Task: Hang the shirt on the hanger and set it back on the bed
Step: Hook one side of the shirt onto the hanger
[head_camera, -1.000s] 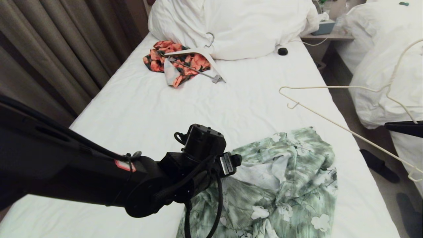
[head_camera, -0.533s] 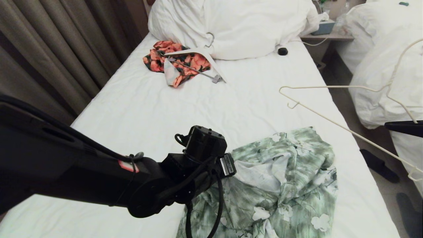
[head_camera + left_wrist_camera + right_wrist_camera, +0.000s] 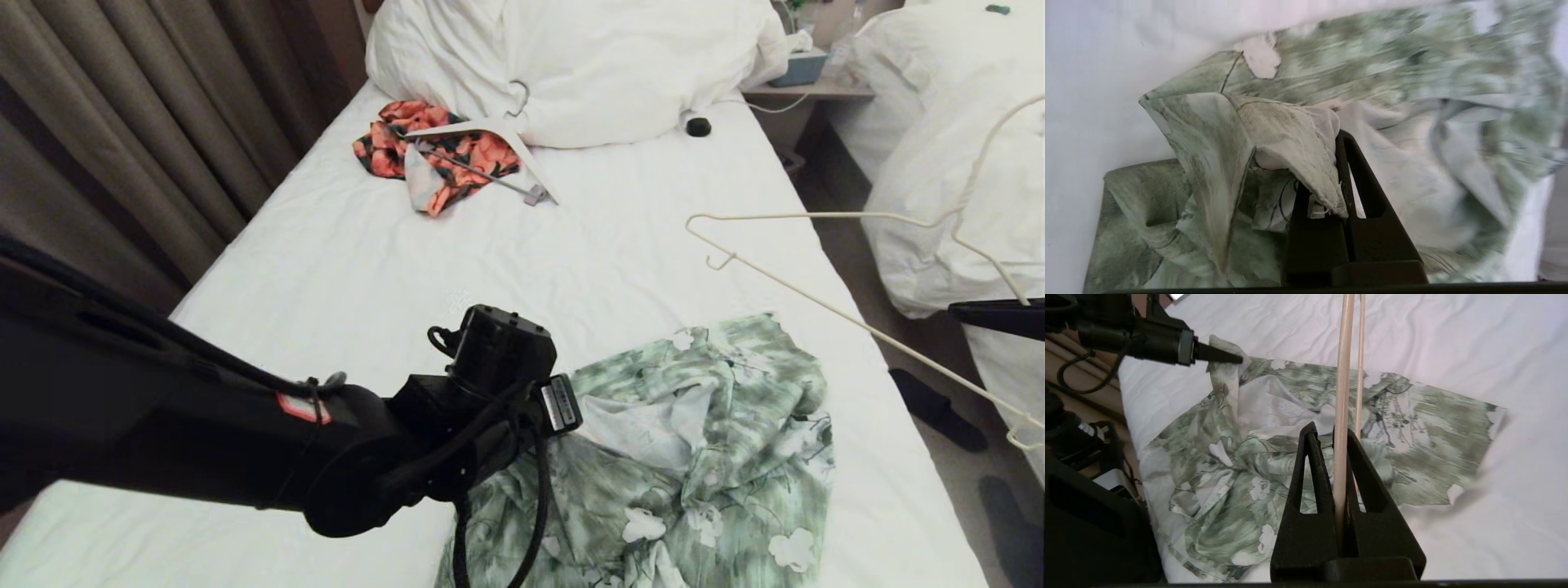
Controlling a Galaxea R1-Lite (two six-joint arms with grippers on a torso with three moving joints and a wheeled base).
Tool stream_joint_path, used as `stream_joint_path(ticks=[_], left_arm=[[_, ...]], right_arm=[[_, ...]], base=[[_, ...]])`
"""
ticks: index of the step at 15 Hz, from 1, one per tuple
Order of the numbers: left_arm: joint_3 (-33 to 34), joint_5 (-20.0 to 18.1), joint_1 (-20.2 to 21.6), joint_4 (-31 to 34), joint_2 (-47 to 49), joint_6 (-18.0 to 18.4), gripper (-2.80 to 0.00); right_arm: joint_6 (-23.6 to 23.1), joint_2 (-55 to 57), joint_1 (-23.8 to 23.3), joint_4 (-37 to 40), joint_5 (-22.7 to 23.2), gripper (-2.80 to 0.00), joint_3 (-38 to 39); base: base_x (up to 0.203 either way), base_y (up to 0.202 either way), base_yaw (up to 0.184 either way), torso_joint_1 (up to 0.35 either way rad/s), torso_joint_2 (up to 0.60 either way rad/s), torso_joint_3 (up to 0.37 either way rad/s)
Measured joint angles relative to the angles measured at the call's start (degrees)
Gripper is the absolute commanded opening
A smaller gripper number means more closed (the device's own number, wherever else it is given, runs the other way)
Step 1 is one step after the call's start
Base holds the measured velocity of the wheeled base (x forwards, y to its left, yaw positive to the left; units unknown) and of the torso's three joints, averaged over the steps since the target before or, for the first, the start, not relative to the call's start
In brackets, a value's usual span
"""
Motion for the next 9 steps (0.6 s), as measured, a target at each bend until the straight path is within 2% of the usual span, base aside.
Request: stream_joint_path(ticks=[4,9], left_arm=[[-3.95,-3.58,-2.21,5.39,-5.61,2.03,-2.8],[-15.93,-4.01,-7.49,15.65,-8.22,3.94,-2.8]], right_arm=[[0.77,-0.26,4.21,0.49,0.17,-2.8,1.46],[1.21,-1.03,10.16,0.59,-0.02,-2.8,2.76]], base=[[0.0,0.0,0.0,0.0,0.0,0.0],[0.0,0.0,0.0,0.0,0.0,0.0]])
